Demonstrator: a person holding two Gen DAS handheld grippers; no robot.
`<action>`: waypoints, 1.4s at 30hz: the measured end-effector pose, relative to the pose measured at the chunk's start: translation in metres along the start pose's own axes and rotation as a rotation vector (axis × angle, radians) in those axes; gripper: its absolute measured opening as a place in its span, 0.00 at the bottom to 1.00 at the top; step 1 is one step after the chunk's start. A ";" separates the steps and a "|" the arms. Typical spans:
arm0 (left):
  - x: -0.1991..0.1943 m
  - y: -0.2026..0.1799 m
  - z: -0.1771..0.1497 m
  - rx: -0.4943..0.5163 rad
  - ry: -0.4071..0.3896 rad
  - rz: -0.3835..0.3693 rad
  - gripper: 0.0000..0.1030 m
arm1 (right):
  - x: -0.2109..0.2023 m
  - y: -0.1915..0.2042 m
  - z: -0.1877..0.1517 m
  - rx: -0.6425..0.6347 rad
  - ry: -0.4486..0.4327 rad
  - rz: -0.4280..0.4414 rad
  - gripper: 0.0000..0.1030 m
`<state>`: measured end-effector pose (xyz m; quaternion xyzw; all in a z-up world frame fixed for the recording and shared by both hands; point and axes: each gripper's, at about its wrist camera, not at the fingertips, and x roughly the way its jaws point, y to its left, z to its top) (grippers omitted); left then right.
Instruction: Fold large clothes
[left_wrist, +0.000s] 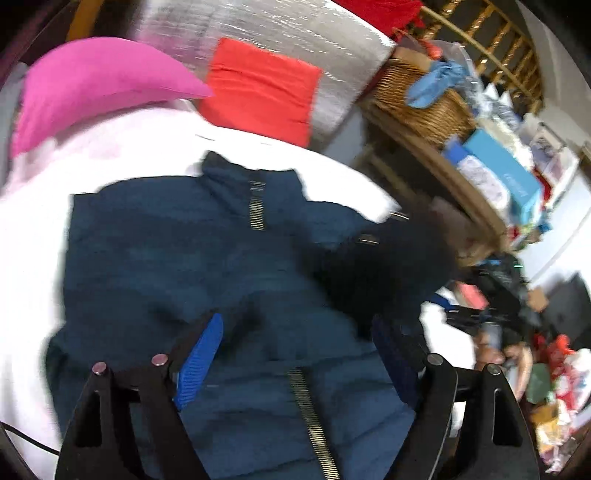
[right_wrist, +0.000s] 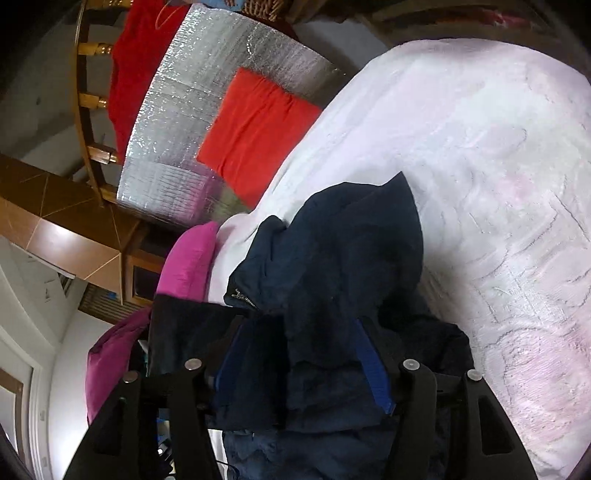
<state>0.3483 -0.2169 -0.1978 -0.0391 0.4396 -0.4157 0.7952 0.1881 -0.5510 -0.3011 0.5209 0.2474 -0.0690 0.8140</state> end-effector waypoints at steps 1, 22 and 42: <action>-0.005 0.008 0.000 -0.019 -0.015 0.042 0.81 | 0.000 0.002 0.000 -0.005 0.002 0.007 0.62; 0.005 0.104 -0.016 -0.373 -0.032 0.300 0.62 | 0.020 -0.028 0.001 0.163 0.119 0.028 0.71; 0.025 0.100 -0.024 -0.290 0.019 0.443 0.29 | 0.025 0.056 -0.009 -0.493 -0.153 -0.308 0.18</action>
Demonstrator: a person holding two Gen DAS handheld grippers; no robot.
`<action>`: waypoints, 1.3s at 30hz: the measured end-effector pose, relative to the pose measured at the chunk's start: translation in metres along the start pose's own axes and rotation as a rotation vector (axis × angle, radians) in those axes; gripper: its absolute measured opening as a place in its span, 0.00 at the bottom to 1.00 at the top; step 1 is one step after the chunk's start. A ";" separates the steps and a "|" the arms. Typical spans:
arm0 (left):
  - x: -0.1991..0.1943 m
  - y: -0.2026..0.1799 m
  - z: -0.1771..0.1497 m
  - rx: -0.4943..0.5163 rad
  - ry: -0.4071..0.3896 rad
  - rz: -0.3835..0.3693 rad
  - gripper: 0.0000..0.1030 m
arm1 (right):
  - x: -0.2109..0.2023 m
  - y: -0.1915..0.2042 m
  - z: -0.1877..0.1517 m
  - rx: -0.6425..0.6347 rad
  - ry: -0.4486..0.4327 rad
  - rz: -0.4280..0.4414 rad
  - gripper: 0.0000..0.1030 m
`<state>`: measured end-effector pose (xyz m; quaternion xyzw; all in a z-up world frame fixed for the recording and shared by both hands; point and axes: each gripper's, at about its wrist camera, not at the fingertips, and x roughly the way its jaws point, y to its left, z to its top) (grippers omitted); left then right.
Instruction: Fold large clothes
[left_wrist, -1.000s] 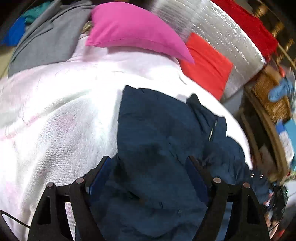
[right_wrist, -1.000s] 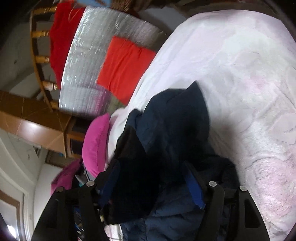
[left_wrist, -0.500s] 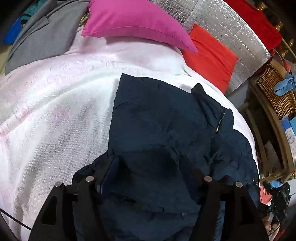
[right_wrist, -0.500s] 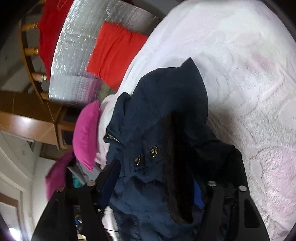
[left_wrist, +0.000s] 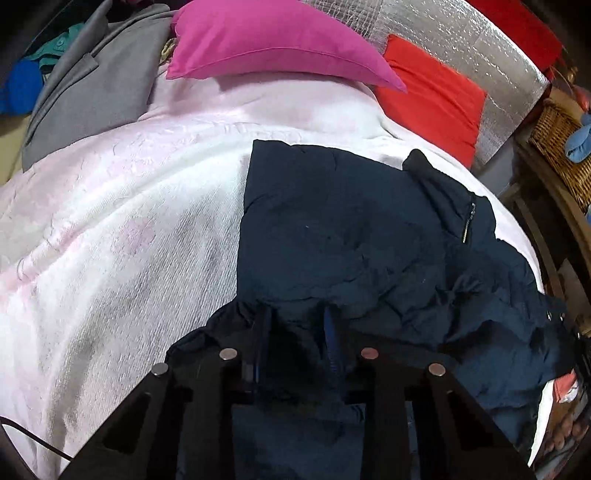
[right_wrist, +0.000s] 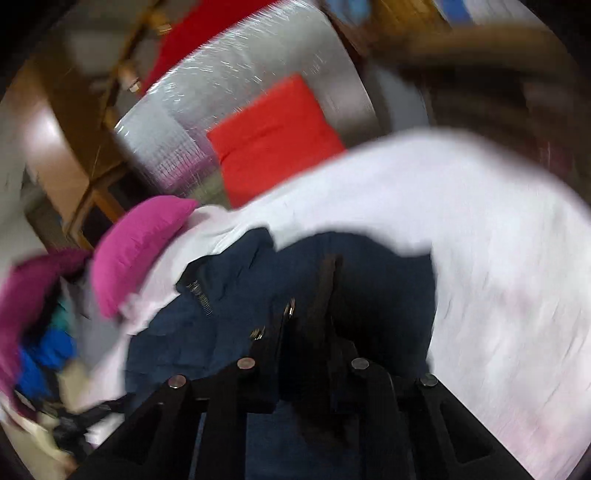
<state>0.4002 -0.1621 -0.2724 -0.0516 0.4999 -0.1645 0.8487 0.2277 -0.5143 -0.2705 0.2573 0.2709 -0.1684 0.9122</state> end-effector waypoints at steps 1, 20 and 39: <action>-0.001 -0.001 -0.001 0.009 0.002 0.009 0.30 | 0.005 0.001 0.001 -0.020 0.001 -0.027 0.18; -0.026 0.034 0.009 -0.073 -0.027 0.013 0.62 | 0.022 -0.085 0.007 0.310 0.187 0.060 0.91; 0.003 0.041 0.007 -0.108 0.058 -0.016 0.59 | 0.048 -0.034 -0.007 0.122 0.237 -0.071 0.41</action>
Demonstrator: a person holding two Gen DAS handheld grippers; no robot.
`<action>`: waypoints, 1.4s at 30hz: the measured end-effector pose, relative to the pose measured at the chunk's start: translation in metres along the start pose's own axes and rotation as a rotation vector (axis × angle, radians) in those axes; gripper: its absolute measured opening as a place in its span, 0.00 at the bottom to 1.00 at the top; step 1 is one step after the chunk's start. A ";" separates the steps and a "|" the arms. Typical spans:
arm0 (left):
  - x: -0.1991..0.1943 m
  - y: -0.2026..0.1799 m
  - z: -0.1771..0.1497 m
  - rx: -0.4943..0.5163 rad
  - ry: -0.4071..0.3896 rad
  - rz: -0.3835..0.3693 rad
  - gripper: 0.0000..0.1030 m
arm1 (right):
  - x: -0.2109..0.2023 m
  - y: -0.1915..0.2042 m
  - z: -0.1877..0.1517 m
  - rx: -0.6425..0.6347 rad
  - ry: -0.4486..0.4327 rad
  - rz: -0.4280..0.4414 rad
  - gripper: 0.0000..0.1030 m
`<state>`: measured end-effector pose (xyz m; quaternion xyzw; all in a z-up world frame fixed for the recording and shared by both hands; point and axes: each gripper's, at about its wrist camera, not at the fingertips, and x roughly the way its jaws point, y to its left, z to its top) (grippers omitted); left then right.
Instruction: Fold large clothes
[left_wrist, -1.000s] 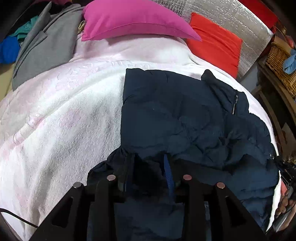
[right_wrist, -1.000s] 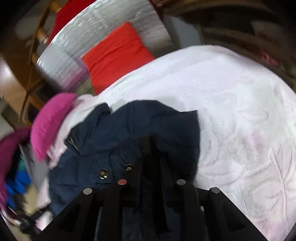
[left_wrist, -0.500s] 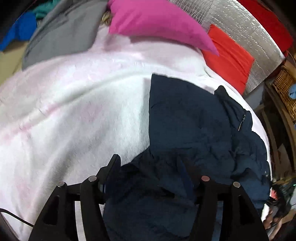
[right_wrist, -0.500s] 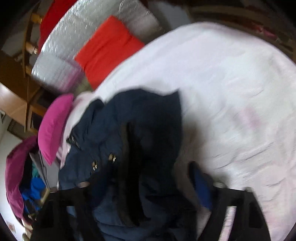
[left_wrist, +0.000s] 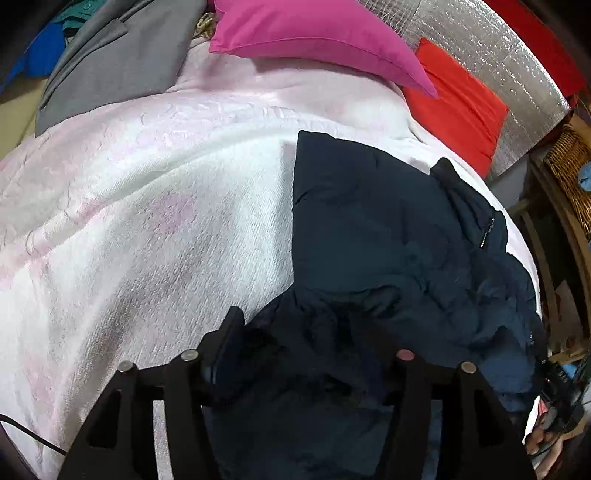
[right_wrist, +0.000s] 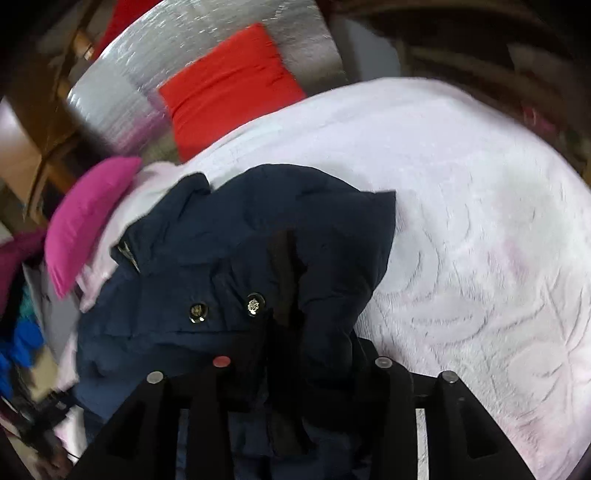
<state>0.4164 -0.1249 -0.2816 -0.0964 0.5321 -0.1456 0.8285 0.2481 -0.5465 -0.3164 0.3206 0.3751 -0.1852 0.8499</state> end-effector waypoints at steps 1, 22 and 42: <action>-0.001 0.001 0.000 -0.004 0.002 -0.005 0.59 | -0.003 0.000 0.001 0.015 0.004 0.007 0.47; -0.015 -0.002 -0.022 0.071 0.018 -0.106 0.28 | -0.046 -0.002 -0.019 -0.046 -0.068 0.106 0.26; -0.051 0.007 -0.042 0.032 0.035 -0.160 0.62 | -0.077 -0.034 -0.022 0.165 -0.003 0.225 0.56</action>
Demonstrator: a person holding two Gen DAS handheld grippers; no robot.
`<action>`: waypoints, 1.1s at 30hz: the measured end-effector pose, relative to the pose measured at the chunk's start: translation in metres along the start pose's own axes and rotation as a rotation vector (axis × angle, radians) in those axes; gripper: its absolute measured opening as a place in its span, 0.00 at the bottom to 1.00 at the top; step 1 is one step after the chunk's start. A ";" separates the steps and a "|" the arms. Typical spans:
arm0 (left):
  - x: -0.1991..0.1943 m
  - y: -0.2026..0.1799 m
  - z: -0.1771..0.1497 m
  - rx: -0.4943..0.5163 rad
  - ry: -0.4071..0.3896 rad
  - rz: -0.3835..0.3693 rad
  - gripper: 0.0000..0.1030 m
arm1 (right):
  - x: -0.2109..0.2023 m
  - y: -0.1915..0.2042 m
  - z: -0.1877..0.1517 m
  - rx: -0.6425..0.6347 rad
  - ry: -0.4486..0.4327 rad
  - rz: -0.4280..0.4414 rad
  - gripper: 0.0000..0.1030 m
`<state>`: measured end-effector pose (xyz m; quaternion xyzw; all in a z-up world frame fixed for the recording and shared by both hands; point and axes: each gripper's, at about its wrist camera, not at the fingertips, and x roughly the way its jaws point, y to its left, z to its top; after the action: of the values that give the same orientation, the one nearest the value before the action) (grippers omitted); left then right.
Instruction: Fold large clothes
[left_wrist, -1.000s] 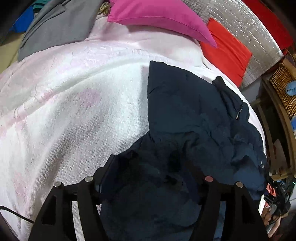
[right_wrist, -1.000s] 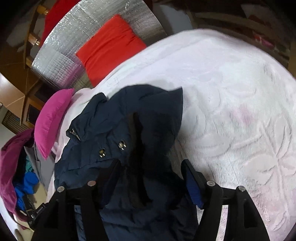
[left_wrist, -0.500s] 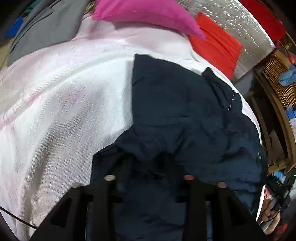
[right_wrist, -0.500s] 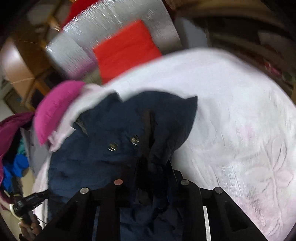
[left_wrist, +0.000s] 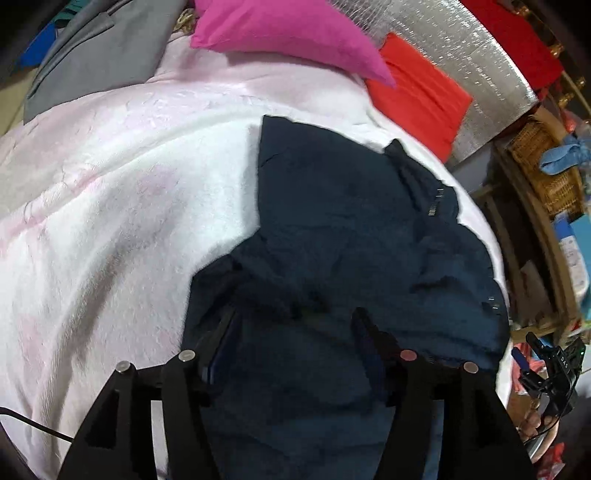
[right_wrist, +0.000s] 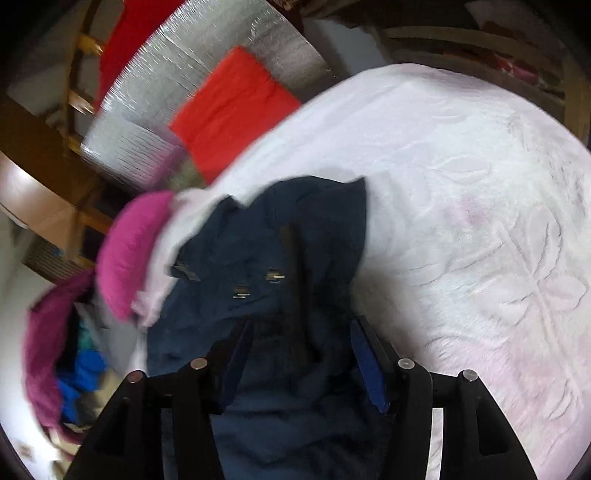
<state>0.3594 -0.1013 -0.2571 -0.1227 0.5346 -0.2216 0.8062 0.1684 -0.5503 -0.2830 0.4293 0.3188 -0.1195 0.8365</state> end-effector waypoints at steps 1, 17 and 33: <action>-0.004 -0.004 -0.002 0.001 -0.006 -0.023 0.63 | -0.005 0.002 -0.002 0.006 0.003 0.038 0.56; 0.040 -0.017 -0.015 -0.281 0.068 -0.174 0.73 | 0.093 0.040 -0.063 0.187 0.228 0.223 0.65; 0.047 -0.022 -0.004 -0.211 -0.022 -0.072 0.60 | 0.085 0.037 -0.060 0.194 0.326 0.170 0.67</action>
<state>0.3661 -0.1437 -0.2873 -0.2286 0.5411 -0.1917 0.7862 0.2252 -0.4736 -0.3389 0.5467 0.3994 -0.0075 0.7359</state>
